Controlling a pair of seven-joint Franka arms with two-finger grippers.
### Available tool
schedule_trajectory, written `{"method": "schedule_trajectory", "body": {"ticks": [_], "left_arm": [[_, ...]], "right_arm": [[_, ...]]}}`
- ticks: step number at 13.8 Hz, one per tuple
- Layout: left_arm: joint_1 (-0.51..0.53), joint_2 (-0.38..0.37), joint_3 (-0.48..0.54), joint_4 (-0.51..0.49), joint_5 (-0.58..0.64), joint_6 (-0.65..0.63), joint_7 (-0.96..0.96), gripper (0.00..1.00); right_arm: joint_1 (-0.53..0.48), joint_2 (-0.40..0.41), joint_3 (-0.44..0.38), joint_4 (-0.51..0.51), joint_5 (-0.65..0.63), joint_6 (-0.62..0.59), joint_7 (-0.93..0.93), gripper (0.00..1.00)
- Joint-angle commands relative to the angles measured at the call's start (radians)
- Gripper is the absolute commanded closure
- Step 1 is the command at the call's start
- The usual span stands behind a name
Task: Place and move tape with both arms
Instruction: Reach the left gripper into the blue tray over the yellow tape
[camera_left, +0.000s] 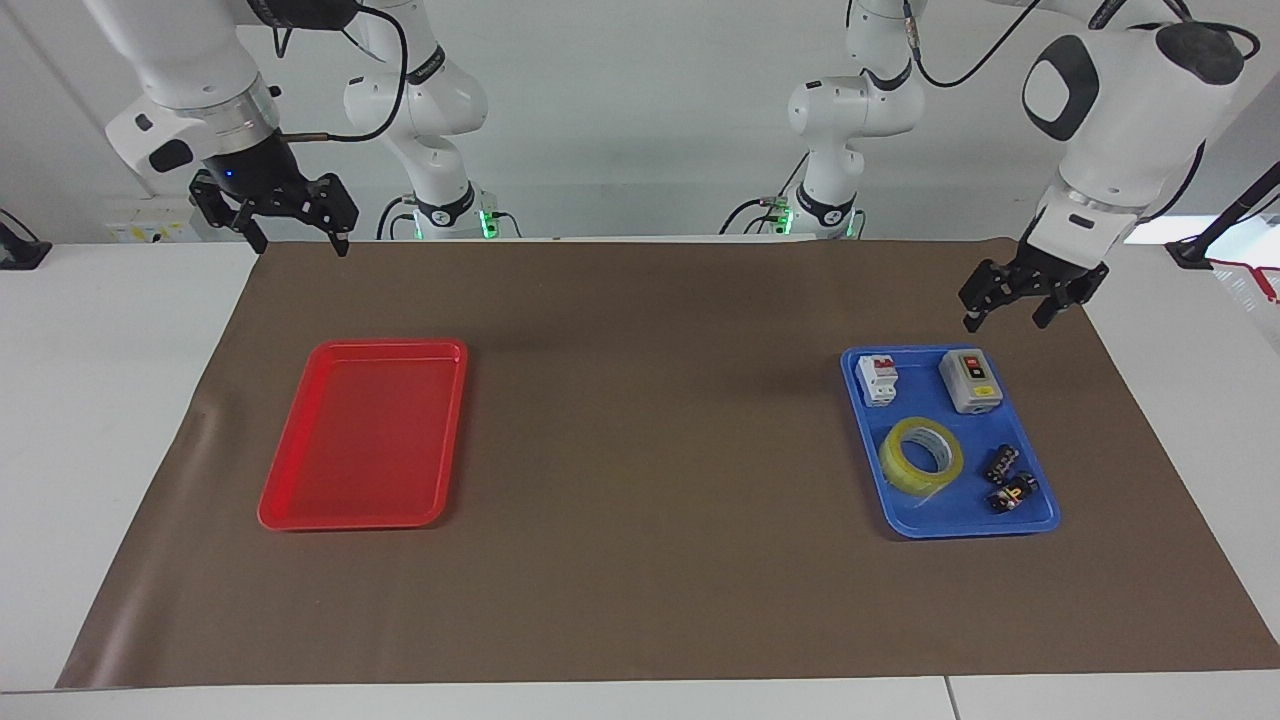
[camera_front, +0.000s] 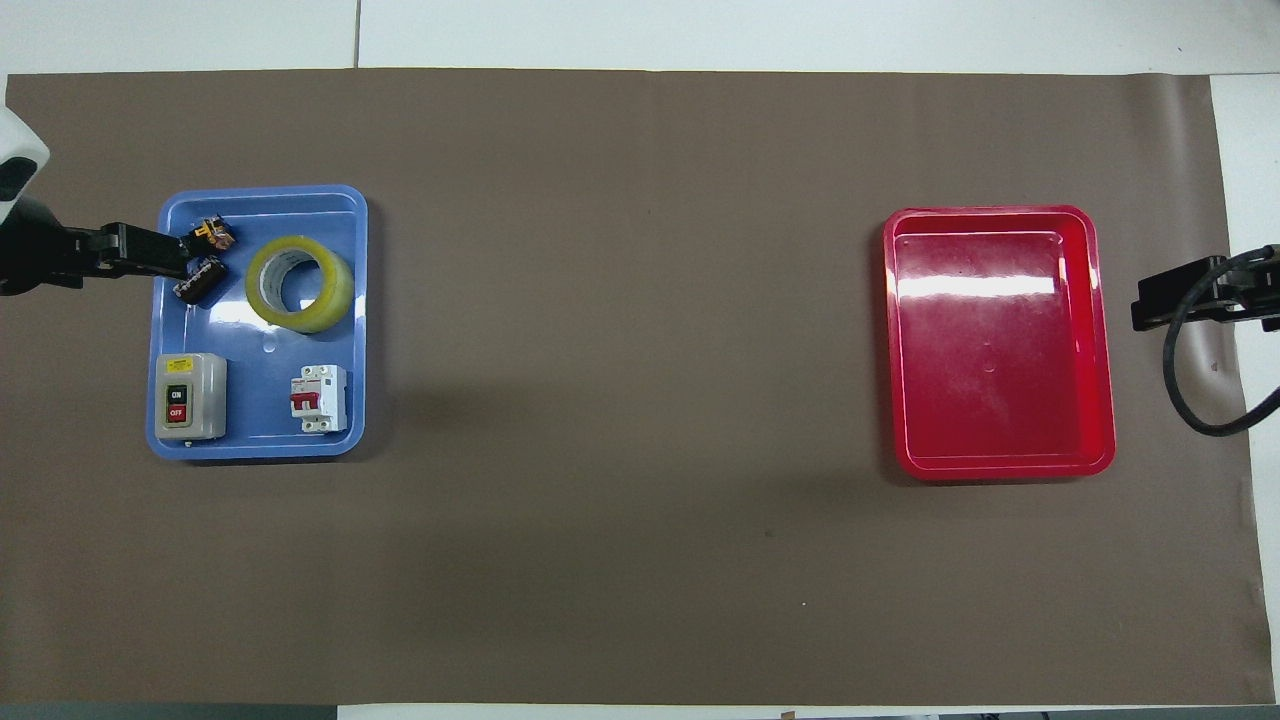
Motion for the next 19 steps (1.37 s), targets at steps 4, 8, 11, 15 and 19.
{"method": "schedule_trajectory", "body": {"ticks": [4,8,11,15,19], "left_arm": [[0.003,0.153,0.014,-0.064,-0.018,0.244,0.014,0.00],[0.016,0.200,0.015,-0.154,-0.018,0.440,0.015,0.00],[0.020,0.237,0.015,-0.167,-0.018,0.479,0.015,0.00],[0.019,0.251,0.014,-0.223,-0.018,0.529,0.009,0.00],[0.019,0.251,0.014,-0.273,-0.018,0.563,0.002,0.24]], "right_arm": [[-0.013,-0.011,0.007,-0.018,0.004,0.018,0.003,0.00],[-0.013,-0.011,0.007,-0.018,0.004,0.018,0.003,0.00],[-0.013,-0.013,0.007,-0.018,0.004,0.018,0.003,0.00],[-0.013,-0.013,0.007,-0.018,0.004,0.018,0.003,0.00],[-0.013,-0.013,0.007,-0.018,0.004,0.018,0.003,0.00]]}}
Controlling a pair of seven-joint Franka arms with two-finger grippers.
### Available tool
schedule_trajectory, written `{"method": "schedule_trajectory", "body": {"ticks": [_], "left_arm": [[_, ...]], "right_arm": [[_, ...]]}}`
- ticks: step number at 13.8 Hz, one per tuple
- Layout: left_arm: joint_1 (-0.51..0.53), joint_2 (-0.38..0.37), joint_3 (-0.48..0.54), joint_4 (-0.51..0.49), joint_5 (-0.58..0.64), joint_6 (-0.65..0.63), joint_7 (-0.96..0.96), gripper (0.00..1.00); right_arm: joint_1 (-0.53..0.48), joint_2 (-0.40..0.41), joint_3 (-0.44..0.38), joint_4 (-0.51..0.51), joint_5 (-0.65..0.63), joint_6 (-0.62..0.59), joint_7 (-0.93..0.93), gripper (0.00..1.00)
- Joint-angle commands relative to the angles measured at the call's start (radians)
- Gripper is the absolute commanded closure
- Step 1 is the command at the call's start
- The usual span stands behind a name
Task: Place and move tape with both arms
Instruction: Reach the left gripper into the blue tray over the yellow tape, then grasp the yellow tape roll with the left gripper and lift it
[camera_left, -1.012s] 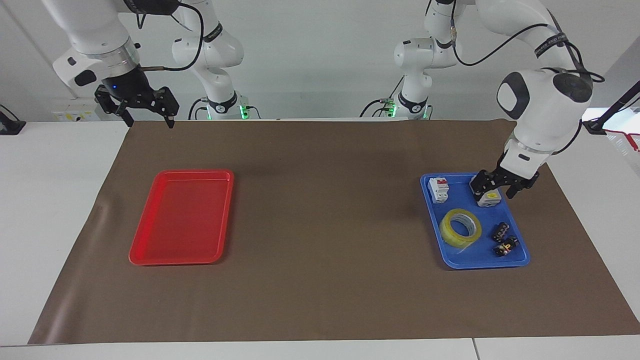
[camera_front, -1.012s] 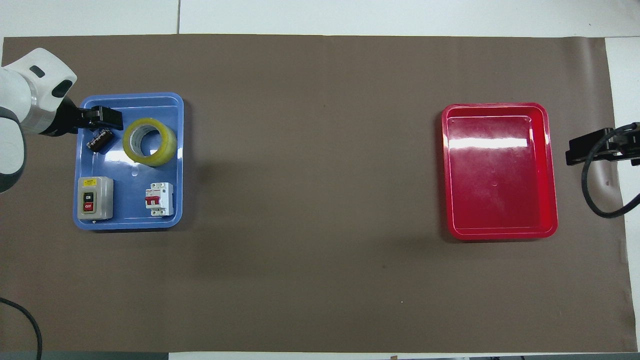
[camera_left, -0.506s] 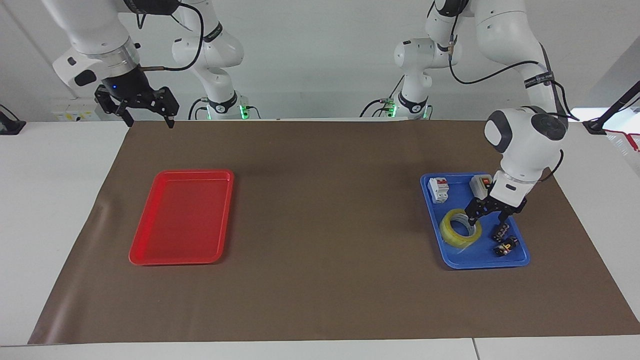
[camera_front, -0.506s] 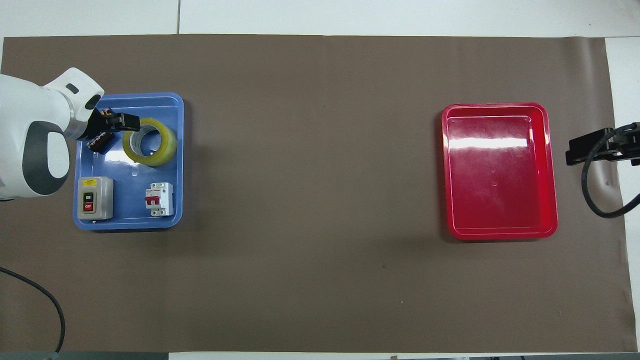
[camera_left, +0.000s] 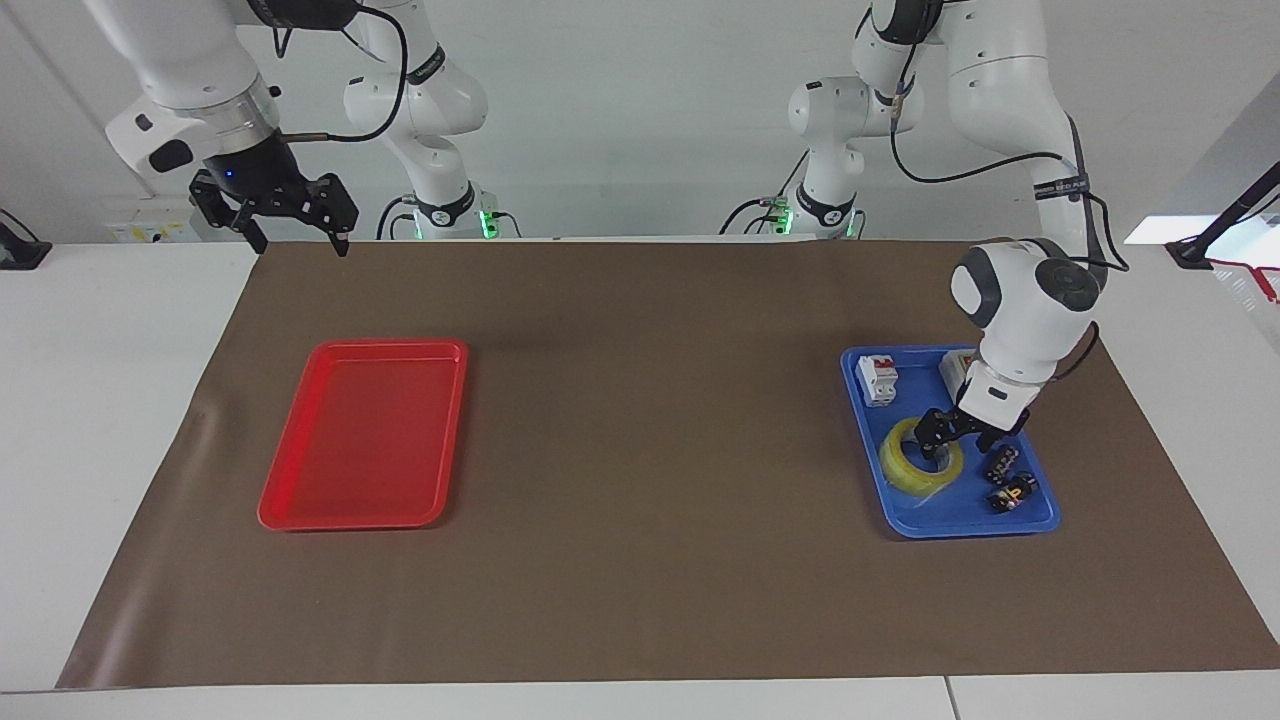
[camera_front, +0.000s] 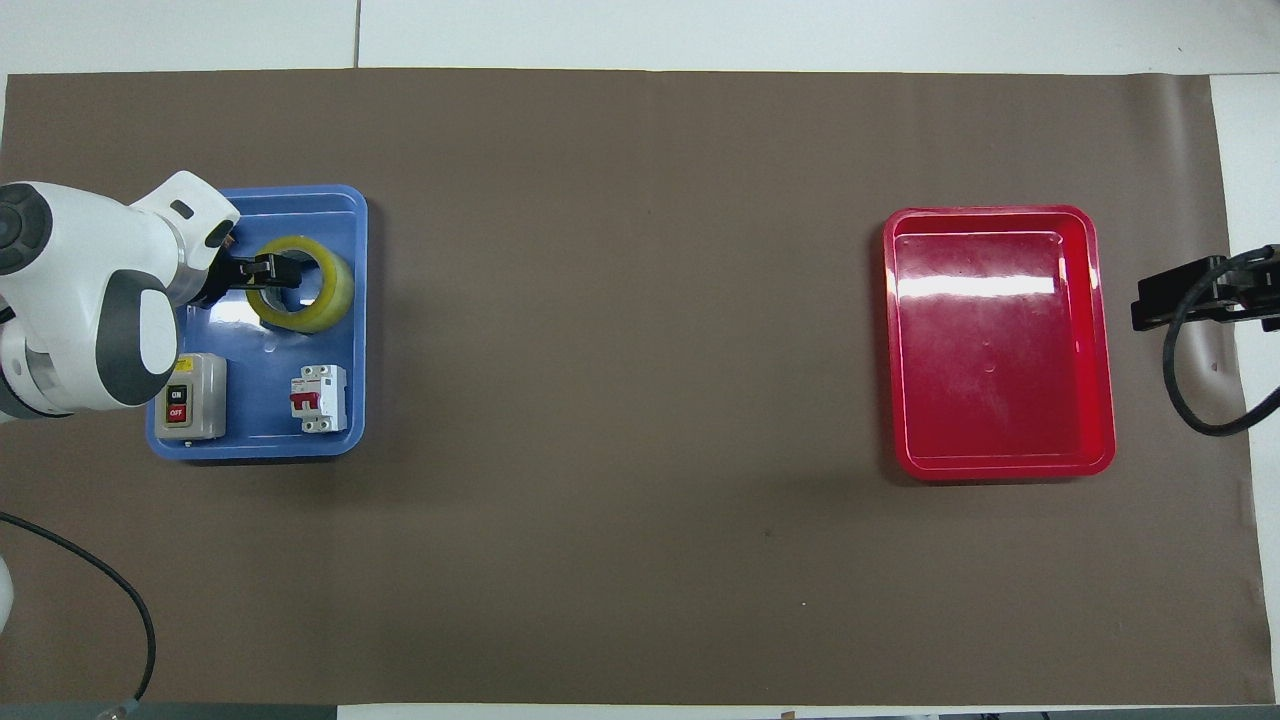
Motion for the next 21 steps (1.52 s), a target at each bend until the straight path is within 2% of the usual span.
{"method": "schedule_trajectory", "body": {"ticks": [1,2,3,7,12,17,21], "left_arm": [[-0.004,-0.012,0.005,-0.034,-0.018,0.036,0.006,0.47],[-0.005,-0.012,0.005,-0.033,-0.018,0.035,0.003,0.80],[-0.007,-0.012,0.005,-0.030,-0.018,0.035,0.001,1.00],[-0.002,-0.038,0.005,0.008,-0.018,-0.003,-0.002,1.00],[-0.039,-0.075,0.003,0.212,-0.018,-0.337,-0.087,1.00],[-0.244,-0.087,0.005,0.210,-0.008,-0.337,-0.411,1.00],[-0.427,-0.076,0.005,0.185,-0.008,-0.277,-0.661,1.00]], "right_arm": [[-0.013,-0.013,0.007,-0.018,0.004,0.018,0.003,0.00],[-0.013,-0.013,0.007,-0.018,0.004,0.018,0.003,0.00],[-0.013,-0.013,0.007,-0.018,0.004,0.018,0.003,0.00],[-0.013,-0.013,0.007,-0.018,0.004,0.018,0.003,0.00],[-0.013,-0.013,0.007,-0.019,0.004,0.018,0.003,0.00],[-0.013,-0.011,0.007,-0.019,0.004,0.018,0.003,0.00],[-0.013,-0.013,0.007,-0.019,0.004,0.018,0.003,0.00]]}}
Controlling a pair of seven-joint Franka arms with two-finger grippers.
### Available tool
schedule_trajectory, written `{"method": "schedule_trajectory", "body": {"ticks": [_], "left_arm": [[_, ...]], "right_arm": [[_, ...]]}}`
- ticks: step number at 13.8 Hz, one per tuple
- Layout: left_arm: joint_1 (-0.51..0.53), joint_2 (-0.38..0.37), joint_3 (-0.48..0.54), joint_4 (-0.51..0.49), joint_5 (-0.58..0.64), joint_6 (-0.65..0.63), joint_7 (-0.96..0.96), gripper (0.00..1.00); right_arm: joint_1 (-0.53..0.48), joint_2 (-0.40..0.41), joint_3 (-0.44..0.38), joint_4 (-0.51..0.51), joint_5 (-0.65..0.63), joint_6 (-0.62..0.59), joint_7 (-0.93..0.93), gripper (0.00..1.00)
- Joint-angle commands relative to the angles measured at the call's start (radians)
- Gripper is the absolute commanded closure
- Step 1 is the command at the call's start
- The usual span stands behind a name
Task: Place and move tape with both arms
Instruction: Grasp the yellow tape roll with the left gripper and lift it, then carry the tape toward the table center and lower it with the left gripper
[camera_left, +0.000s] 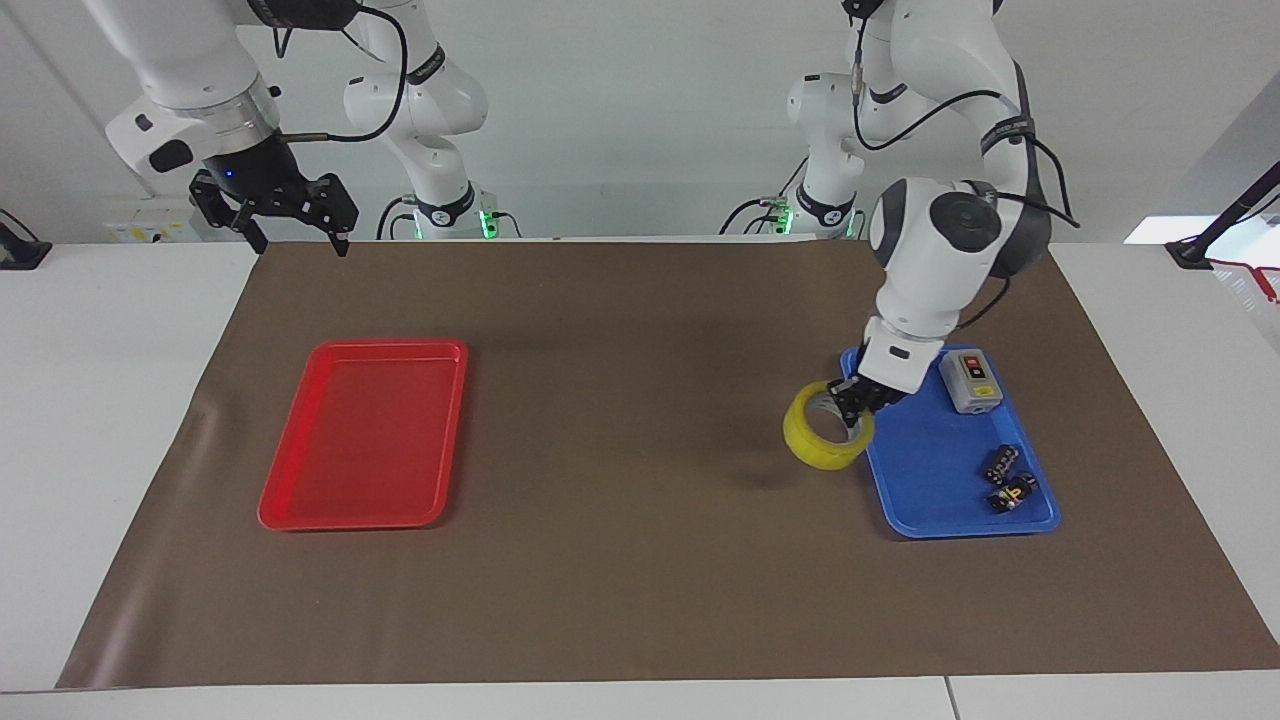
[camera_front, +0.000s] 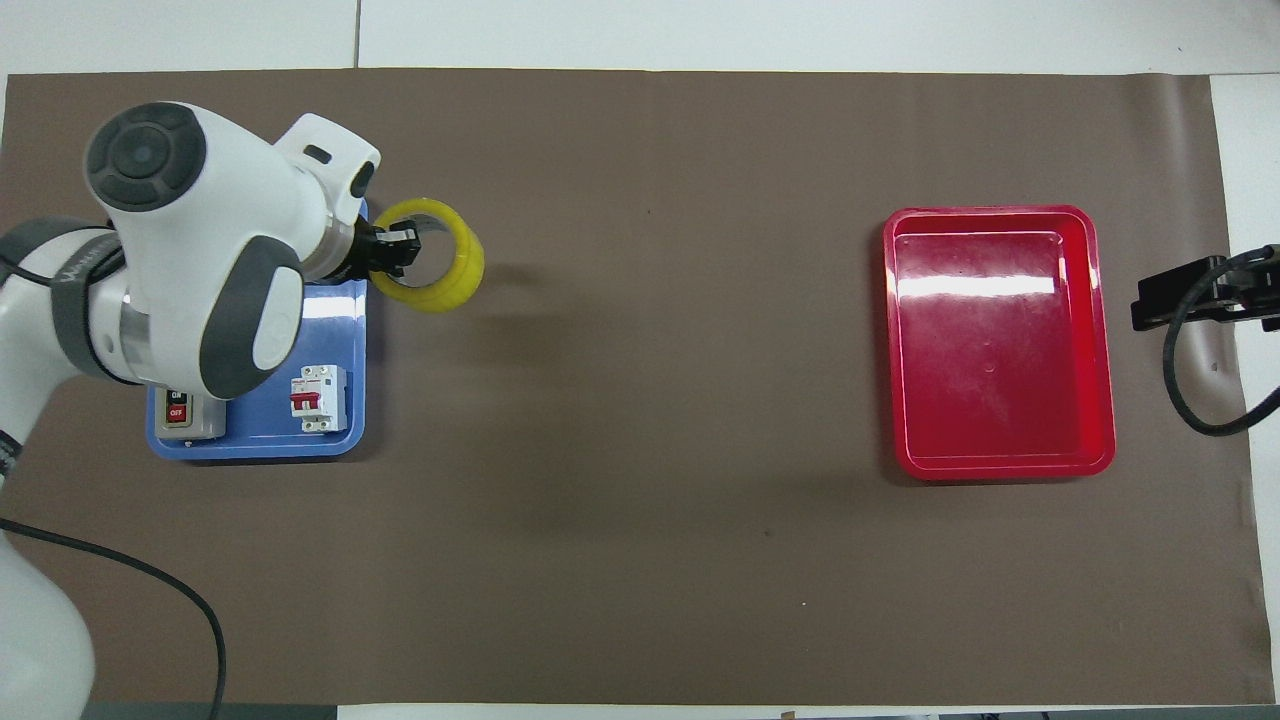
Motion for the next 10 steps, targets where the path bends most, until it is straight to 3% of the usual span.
{"method": "schedule_trajectory", "body": {"ticks": [1,7,10], "left_arm": [[-0.121,0.006,0.017,-0.031,-0.008,0.078,-0.141,1.00],[-0.293,0.131,0.017,-0.022,0.142,0.174,-0.435,1.00],[-0.327,0.155,0.015,-0.028,0.150,0.179,-0.454,1.00]], "right_arm": [[-0.014,-0.013,0.007,-0.019,0.004,0.018,0.003,0.00],[-0.014,-0.013,0.007,-0.019,0.004,0.018,0.003,0.00],[-0.013,-0.013,0.007,-0.019,0.004,0.018,0.003,0.00]]}}
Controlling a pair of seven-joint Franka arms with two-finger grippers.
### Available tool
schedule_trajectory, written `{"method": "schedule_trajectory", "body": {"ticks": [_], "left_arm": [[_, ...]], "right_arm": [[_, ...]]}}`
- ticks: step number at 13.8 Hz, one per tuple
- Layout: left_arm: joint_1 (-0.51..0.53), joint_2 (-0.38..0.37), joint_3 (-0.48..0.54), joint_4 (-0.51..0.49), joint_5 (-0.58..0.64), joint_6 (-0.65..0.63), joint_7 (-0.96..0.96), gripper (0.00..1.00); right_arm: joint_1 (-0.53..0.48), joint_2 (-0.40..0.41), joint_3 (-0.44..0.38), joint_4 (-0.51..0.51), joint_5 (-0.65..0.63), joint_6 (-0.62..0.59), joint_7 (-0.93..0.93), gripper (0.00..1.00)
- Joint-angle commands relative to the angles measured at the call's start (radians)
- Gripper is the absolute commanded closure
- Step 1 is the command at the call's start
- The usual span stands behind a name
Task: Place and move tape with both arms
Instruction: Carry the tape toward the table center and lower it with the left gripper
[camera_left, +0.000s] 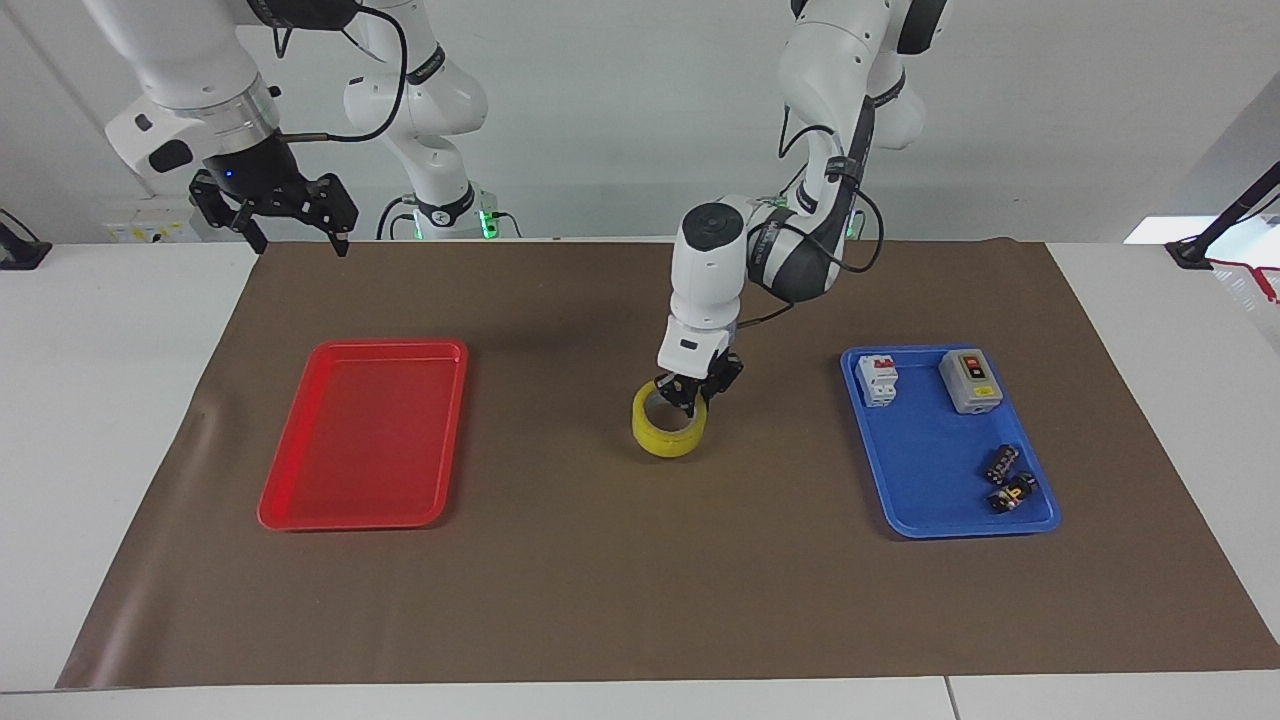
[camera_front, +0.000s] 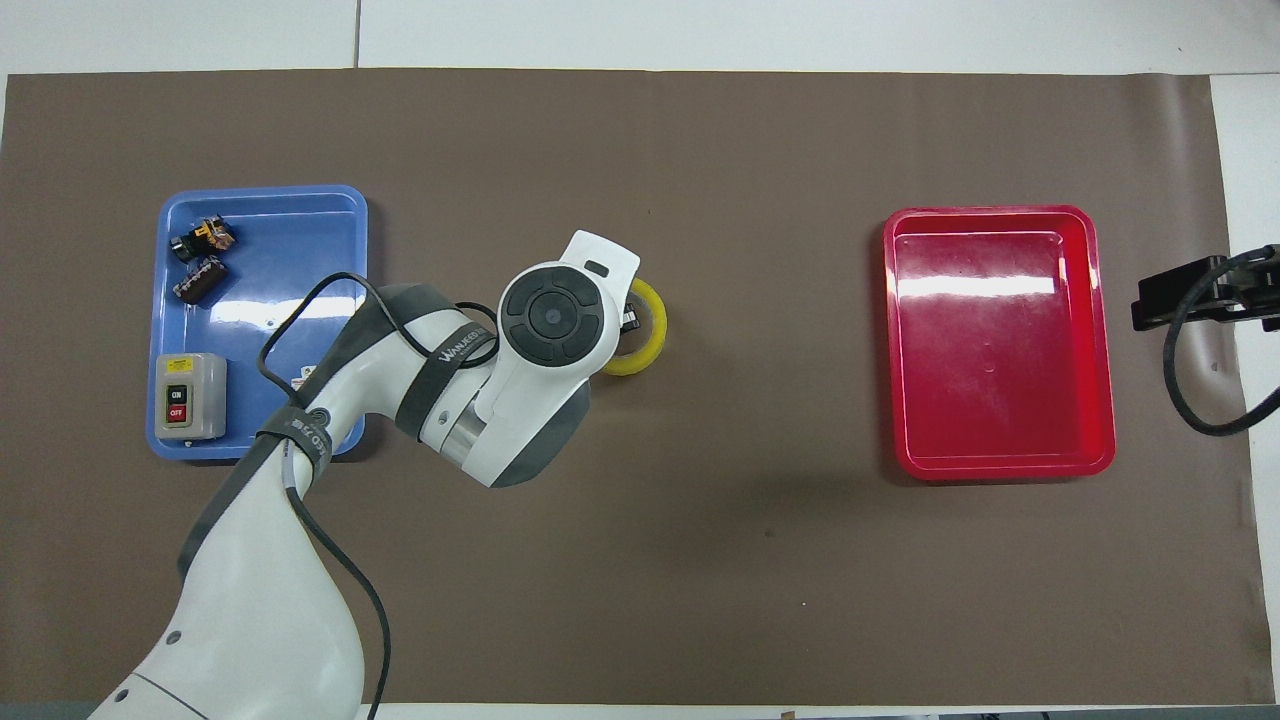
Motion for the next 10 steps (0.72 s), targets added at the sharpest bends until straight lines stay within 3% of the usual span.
{"method": "schedule_trajectory", "body": {"ticks": [1,10], "left_arm": [[-0.026,0.011,0.016,0.004,0.031,0.013,-0.028,1.00],[-0.086,0.013,0.015,-0.010,0.031,0.026,-0.025,1.00]], "right_arm": [[-0.014,-0.013,0.007,-0.019,0.004,0.018,0.003,0.00],[-0.014,-0.013,0.007,-0.021,0.004,0.018,0.003,0.00]]}}
